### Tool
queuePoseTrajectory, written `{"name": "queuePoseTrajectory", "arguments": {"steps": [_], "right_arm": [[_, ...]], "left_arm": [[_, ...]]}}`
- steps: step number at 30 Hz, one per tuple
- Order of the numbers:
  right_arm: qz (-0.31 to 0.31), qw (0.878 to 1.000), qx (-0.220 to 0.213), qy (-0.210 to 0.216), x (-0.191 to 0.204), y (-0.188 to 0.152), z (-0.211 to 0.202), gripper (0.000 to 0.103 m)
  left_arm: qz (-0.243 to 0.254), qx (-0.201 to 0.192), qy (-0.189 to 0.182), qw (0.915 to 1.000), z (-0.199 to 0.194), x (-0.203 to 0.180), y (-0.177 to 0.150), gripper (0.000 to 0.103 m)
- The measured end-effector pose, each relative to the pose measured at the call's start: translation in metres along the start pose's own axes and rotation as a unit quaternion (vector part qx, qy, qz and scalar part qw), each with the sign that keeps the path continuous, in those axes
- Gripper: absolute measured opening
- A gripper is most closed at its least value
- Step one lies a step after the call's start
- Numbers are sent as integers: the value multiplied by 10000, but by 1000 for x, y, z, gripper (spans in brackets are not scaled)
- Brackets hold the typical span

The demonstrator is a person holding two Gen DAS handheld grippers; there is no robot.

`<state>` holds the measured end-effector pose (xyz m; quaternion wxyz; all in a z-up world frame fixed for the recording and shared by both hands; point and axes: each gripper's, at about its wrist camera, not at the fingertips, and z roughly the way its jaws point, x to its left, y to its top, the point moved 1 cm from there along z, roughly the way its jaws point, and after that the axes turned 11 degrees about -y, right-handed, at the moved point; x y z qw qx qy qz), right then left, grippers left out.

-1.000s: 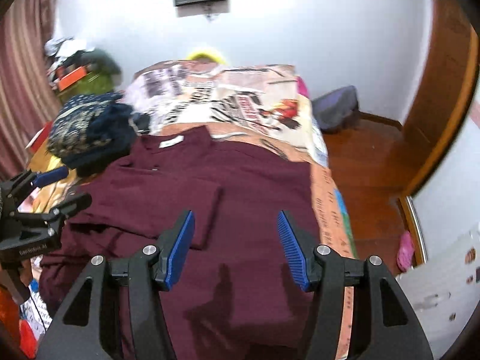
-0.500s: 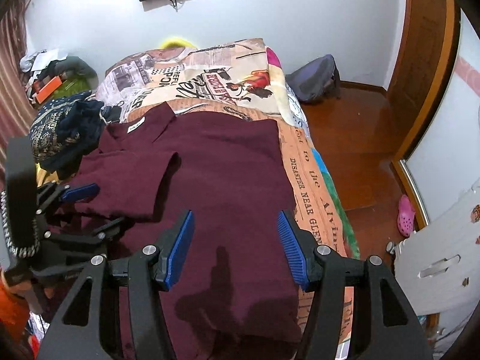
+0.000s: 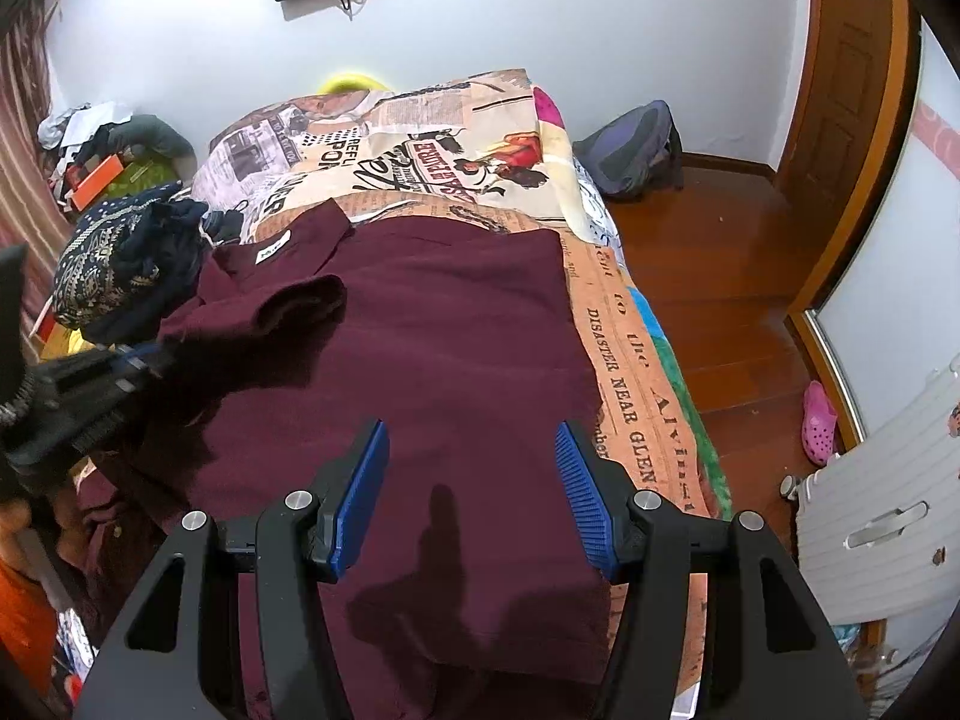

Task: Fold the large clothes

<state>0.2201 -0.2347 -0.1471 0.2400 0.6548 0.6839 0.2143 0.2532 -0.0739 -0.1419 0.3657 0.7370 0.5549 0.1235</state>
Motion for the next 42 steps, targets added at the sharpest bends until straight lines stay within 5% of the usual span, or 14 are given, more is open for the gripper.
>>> {"name": "queuePoseTrajectory", "arguments": {"steps": [11, 18, 21, 26, 34, 42], "right_arm": [[-2, 10000, 53, 61, 13, 5, 7, 54], [4, 9995, 313, 106, 24, -3, 19, 54], [27, 9991, 394, 123, 25, -6, 20, 54], [42, 9989, 460, 90, 24, -8, 21, 54], [149, 9980, 617, 48, 17, -13, 29, 54], [93, 9979, 641, 52, 17, -16, 32, 54]], "left_arm": [[-698, -1192, 568, 9888, -108, 75, 5, 0], [-572, -561, 758, 9939, -100, 85, -18, 3], [-454, -238, 680, 9964, -82, 79, -25, 17], [-160, -22, 672, 9976, -60, 56, -31, 56], [413, 376, 312, 9980, -18, 13, -27, 59], [654, 807, 341, 9940, 30, 2, -27, 59]]}}
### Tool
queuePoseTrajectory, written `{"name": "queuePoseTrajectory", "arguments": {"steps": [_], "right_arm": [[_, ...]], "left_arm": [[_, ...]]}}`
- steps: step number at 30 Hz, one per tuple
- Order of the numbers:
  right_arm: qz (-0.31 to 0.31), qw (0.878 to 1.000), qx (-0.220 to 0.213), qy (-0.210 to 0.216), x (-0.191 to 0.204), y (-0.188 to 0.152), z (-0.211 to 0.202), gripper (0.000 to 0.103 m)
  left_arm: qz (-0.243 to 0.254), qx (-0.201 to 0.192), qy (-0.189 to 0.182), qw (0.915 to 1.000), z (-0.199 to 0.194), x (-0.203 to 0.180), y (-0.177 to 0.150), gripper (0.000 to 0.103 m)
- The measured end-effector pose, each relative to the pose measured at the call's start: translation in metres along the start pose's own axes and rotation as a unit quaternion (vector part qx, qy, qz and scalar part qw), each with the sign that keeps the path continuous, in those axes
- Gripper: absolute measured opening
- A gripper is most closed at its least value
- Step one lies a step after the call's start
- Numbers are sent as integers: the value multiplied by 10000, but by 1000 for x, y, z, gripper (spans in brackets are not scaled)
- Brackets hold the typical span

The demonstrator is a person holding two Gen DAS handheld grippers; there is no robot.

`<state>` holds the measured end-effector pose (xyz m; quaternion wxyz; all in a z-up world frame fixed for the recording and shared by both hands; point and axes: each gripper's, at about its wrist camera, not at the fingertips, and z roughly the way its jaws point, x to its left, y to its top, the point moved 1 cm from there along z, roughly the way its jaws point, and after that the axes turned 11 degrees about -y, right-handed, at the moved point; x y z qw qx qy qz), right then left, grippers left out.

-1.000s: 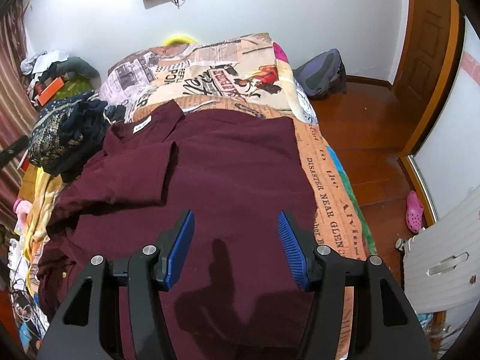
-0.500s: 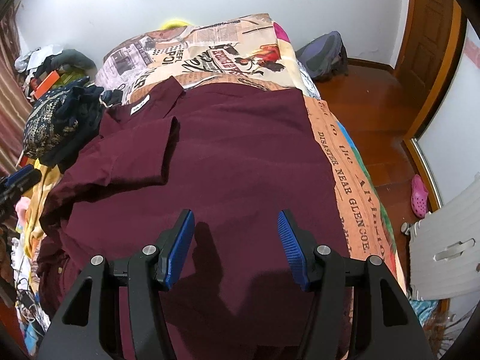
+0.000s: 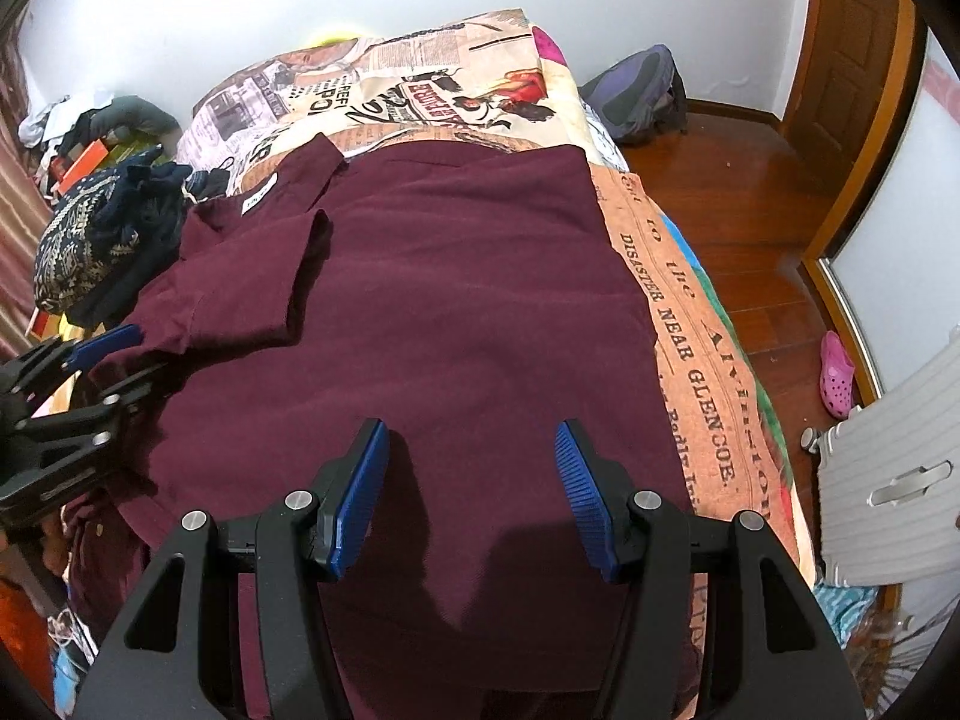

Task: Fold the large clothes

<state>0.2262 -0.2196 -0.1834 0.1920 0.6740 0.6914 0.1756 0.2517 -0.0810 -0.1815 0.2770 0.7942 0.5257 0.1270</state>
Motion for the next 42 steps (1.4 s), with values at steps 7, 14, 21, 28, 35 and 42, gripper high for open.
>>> {"name": "queuePoseTrajectory", "arguments": {"steps": [7, 14, 21, 28, 35, 42], "right_arm": [[-15, 10000, 19, -18, 1, 0, 3, 54], [-16, 10000, 18, -18, 0, 0, 3, 54], [-23, 10000, 12, -35, 0, 0, 4, 54], [-84, 9999, 14, -149, 3, 1, 7, 54], [-116, 9997, -4, -225, 7, 0, 7, 57], [-132, 9995, -14, -301, 10, -2, 7, 58]], "left_arm": [[-289, -67, -156, 9994, 12, 13, 12, 56], [-969, -441, -593, 9925, -6, 41, 14, 11], [-1567, -1274, -381, 9787, -71, 81, -3, 6], [-2328, -1683, 93, 9578, -125, 139, -51, 5], [-3417, -1418, -4, 9291, -120, 189, -122, 10], [-3971, -520, -427, 9153, -69, 194, -187, 16]]}}
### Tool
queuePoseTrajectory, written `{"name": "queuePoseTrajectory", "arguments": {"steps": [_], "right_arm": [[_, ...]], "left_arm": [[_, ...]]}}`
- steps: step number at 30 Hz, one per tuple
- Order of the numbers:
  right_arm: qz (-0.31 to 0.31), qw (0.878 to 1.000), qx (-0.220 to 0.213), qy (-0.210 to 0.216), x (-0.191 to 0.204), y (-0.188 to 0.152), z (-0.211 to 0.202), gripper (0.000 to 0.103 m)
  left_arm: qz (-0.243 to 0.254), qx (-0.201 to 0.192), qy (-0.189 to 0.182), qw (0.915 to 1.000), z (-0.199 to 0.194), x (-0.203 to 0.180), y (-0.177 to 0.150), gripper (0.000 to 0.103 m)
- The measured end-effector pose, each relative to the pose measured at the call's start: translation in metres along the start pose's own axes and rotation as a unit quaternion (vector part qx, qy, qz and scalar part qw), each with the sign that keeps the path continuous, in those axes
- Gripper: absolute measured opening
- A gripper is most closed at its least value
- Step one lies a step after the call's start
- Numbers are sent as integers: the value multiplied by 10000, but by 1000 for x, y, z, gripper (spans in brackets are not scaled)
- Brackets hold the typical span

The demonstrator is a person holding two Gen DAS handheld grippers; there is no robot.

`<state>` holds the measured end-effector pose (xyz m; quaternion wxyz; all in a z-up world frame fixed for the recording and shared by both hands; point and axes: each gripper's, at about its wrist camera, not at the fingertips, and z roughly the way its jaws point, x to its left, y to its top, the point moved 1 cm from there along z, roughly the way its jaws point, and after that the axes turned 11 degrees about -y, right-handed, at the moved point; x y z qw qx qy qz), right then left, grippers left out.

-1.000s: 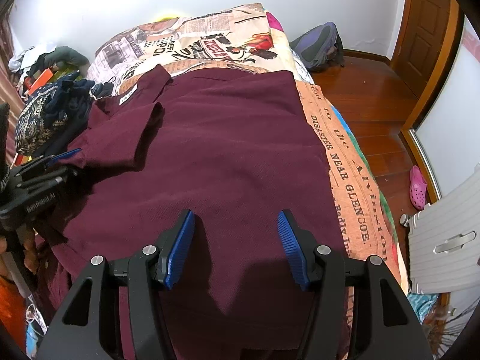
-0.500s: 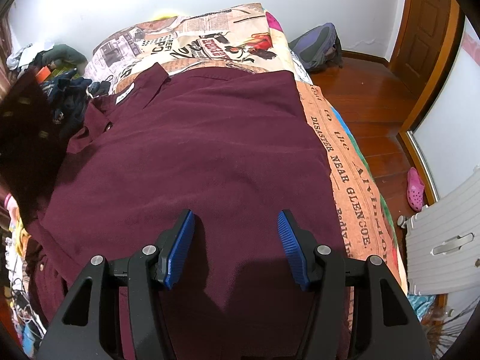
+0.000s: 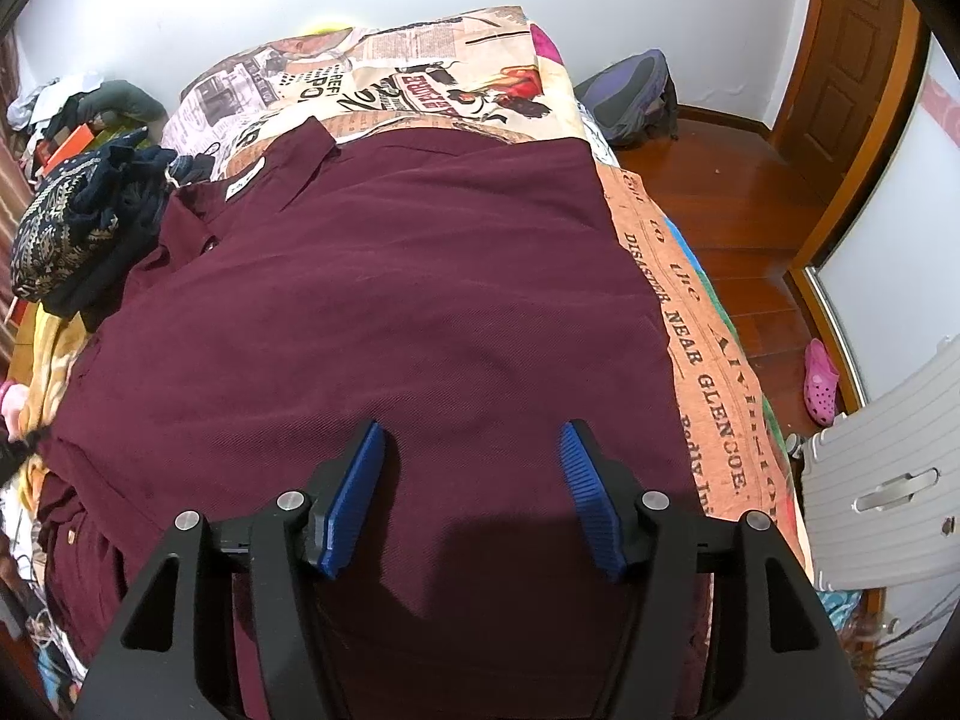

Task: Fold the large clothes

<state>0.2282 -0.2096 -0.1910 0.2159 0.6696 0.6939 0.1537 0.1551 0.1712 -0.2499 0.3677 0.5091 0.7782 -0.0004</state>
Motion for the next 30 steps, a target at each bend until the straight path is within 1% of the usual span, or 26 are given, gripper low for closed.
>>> {"name": "queuePoseTrajectory", "arguments": {"steps": [3, 7, 8, 9, 10, 11, 12, 14, 15, 17, 23, 27, 30], "right_arm": [[-17, 10000, 5, -35, 1, 0, 0, 58], [-15, 10000, 11, -70, 2, 0, 0, 59], [-20, 10000, 12, -73, 3, 0, 0, 59], [-32, 10000, 16, -73, 3, 0, 0, 59], [-38, 10000, 27, -65, 2, 0, 0, 59], [-31, 10000, 38, -49, 2, 1, 0, 59], [-19, 10000, 48, -24, 2, 2, 0, 59], [15, 10000, 73, 41, -1, 3, -1, 59], [29, 9999, 80, 61, -2, 4, -1, 59], [50, 10000, 43, 48, -4, 7, -4, 59], [79, 9996, -252, -60, -15, 26, -16, 59], [85, 9990, -422, -92, -25, 43, -20, 59], [36, 9987, -471, -163, -30, 54, -19, 59]], "left_arm": [[26, 177, -18, 9998, 5, -1, -16, 16], [101, 320, 20, 9994, 2, -4, -20, 19], [109, 345, 27, 9993, 1, -4, -21, 23], [120, 358, 128, 9992, -1, -3, -21, 29], [150, 329, 263, 9990, -2, 0, -23, 40], [196, 286, 360, 9987, -5, 1, -24, 43], [265, 246, 470, 9982, -10, 1, -26, 43], [334, 226, 744, 9964, -14, 3, -26, 49], [355, 194, 804, 9959, -18, 6, -25, 49], [334, 136, 808, 9961, -29, 12, -24, 50], [279, -209, 823, 9960, -48, 22, 9, 51], [177, -214, 700, 9972, -40, 29, 38, 51], [34, -56, 540, 9985, -24, 39, 52, 51]]}}
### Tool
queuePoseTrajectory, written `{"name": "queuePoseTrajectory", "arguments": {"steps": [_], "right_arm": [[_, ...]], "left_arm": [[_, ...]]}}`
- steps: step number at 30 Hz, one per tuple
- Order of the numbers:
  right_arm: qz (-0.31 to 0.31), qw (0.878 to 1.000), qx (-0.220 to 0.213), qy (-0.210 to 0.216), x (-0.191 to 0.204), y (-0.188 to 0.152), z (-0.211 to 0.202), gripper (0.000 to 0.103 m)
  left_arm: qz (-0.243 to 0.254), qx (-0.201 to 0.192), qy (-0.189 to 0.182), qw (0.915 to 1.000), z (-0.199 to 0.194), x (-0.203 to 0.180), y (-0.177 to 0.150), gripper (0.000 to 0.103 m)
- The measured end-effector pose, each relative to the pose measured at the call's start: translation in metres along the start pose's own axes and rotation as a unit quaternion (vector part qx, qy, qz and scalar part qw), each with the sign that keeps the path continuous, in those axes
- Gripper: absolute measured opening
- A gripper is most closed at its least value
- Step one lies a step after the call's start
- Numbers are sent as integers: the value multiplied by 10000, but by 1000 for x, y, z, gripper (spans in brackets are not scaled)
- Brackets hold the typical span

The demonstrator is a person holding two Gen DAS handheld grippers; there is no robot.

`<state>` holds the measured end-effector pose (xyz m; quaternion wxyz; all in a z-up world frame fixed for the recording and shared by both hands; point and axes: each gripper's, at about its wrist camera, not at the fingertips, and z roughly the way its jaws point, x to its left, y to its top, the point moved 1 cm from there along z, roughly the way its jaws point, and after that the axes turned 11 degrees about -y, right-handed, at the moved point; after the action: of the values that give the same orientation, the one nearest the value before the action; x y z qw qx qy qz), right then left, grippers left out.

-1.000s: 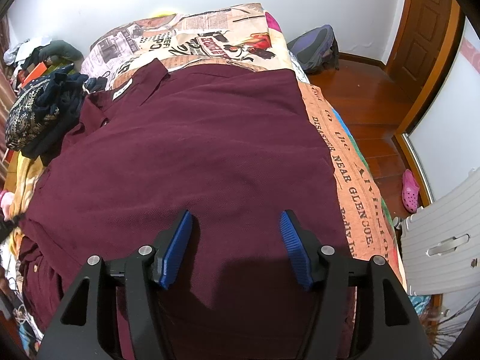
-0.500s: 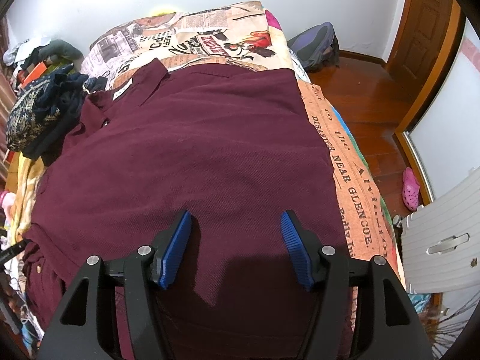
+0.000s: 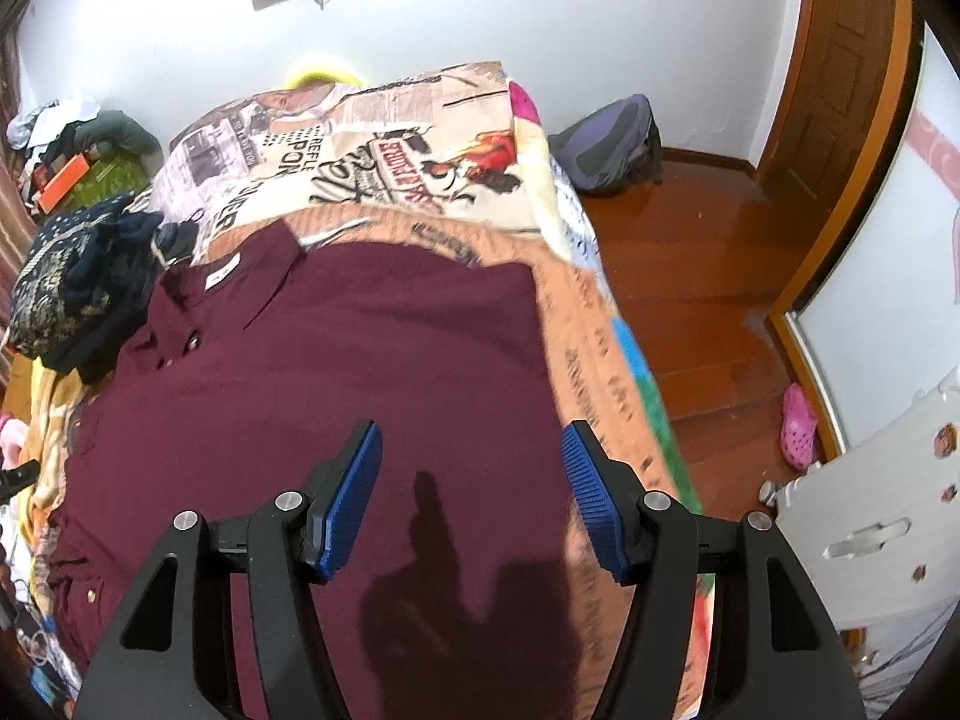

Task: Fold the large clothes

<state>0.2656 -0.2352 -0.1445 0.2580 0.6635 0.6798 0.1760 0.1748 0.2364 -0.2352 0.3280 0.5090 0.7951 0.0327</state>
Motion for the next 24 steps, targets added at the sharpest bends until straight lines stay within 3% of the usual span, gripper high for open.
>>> {"name": "queuePoseTrajectory", "arguments": {"steps": [7, 15, 20, 24], "right_arm": [[144, 9994, 281, 141, -15, 21, 35, 59], [491, 9921, 988, 601, -29, 37, 99, 59], [540, 9846, 1383, 918, -31, 47, 133, 59], [833, 9768, 1496, 1282, -34, 51, 150, 59]], "left_arm": [[-246, 561, -91, 9981, 51, 16, 19, 51], [-952, 778, -712, 9899, 89, 37, 35, 55], [-1185, 679, -1106, 9844, 97, 40, 37, 66], [-1348, 530, -1252, 9815, 100, 42, 40, 66]]}}
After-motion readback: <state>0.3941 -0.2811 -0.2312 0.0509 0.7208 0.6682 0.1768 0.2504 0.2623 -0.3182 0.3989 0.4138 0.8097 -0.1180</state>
